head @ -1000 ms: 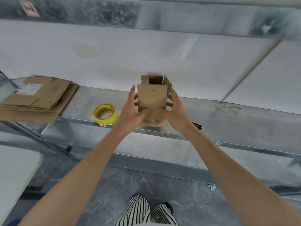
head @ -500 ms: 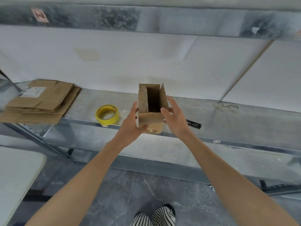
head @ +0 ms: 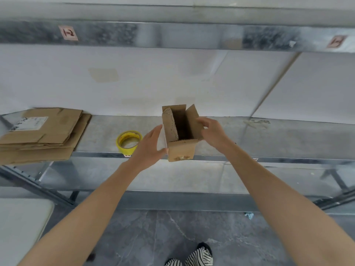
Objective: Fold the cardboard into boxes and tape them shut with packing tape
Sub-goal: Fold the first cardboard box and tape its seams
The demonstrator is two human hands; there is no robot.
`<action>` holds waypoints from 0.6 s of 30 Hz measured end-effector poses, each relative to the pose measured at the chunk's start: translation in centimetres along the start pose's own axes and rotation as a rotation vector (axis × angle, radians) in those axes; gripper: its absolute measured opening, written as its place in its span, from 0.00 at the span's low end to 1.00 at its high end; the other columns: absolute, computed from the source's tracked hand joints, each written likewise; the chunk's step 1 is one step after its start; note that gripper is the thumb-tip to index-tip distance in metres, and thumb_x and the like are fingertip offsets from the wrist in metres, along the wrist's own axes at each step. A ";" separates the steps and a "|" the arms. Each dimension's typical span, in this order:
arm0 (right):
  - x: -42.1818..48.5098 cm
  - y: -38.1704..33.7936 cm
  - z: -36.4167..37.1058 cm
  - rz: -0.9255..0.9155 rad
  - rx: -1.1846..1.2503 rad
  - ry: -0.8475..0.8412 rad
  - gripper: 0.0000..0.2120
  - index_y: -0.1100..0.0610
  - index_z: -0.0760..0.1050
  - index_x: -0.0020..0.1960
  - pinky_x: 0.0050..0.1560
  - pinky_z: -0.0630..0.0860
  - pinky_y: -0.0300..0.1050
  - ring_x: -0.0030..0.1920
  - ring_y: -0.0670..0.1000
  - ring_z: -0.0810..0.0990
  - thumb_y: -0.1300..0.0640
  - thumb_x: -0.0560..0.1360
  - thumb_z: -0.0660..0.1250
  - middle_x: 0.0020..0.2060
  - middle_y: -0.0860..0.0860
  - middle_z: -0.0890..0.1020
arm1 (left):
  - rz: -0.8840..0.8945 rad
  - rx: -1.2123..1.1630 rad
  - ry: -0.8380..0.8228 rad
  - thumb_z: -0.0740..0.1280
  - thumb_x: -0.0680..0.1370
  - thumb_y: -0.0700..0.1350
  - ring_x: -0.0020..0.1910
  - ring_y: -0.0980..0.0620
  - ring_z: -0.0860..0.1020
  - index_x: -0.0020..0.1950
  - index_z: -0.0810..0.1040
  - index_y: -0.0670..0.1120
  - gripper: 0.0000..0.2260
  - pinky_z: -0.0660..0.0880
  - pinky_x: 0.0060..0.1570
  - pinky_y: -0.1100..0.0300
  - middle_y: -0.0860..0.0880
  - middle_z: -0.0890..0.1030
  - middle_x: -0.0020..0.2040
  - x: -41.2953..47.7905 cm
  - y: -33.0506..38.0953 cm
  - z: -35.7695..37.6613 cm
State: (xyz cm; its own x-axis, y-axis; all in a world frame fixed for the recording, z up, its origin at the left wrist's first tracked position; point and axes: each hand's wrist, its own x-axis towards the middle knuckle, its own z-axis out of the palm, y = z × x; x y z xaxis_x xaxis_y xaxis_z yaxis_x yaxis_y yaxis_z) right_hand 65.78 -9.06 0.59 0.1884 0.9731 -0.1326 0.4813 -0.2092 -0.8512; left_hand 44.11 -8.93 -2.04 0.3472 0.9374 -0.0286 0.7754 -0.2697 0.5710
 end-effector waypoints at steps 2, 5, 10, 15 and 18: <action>-0.4 -0.1 0.0 0.029 0.050 0.044 0.26 0.59 0.69 0.70 0.62 0.72 0.44 0.67 0.54 0.71 0.75 0.74 0.53 0.67 0.54 0.73 | 0.030 0.067 -0.014 0.65 0.78 0.49 0.76 0.49 0.54 0.78 0.50 0.48 0.34 0.57 0.72 0.52 0.50 0.53 0.78 0.3 -0.3 -0.4; -1.2 0.0 -0.7 0.032 0.090 0.110 0.27 0.59 0.69 0.70 0.65 0.71 0.48 0.67 0.53 0.71 0.75 0.74 0.54 0.67 0.54 0.73 | 0.078 0.128 -0.017 0.64 0.79 0.51 0.76 0.49 0.53 0.78 0.52 0.48 0.32 0.56 0.72 0.51 0.49 0.53 0.78 0.8 -0.3 -0.7; -3.0 1.1 -4.1 0.036 0.136 0.270 0.28 0.59 0.71 0.69 0.64 0.73 0.50 0.67 0.52 0.72 0.77 0.73 0.54 0.65 0.54 0.75 | 0.147 0.210 -0.014 0.61 0.80 0.52 0.77 0.49 0.52 0.78 0.53 0.47 0.30 0.53 0.73 0.51 0.49 0.53 0.78 2.1 2.2 -0.3; -5.4 3.1 -9.1 0.081 0.211 0.390 0.26 0.59 0.71 0.67 0.62 0.75 0.52 0.65 0.53 0.73 0.77 0.74 0.56 0.63 0.54 0.76 | 0.263 0.204 -0.051 0.58 0.81 0.54 0.77 0.49 0.51 0.78 0.53 0.48 0.28 0.51 0.74 0.49 0.49 0.52 0.79 3.7 6.4 1.6; -7.1 4.8 -12.4 0.086 0.205 0.449 0.24 0.60 0.71 0.68 0.62 0.75 0.53 0.65 0.54 0.73 0.76 0.75 0.57 0.64 0.55 0.76 | 0.327 0.203 -0.071 0.58 0.81 0.54 0.77 0.49 0.51 0.78 0.53 0.48 0.28 0.51 0.74 0.49 0.50 0.53 0.79 4.6 10.0 3.4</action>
State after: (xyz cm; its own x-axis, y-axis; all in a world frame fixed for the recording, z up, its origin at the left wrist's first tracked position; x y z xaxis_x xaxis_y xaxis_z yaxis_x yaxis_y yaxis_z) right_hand 77.37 -18.19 3.74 0.5919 0.8059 -0.0135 0.2784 -0.2201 -0.9349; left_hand 55.24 -8.03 0.74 0.6229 0.7794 0.0674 0.7042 -0.5962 0.3855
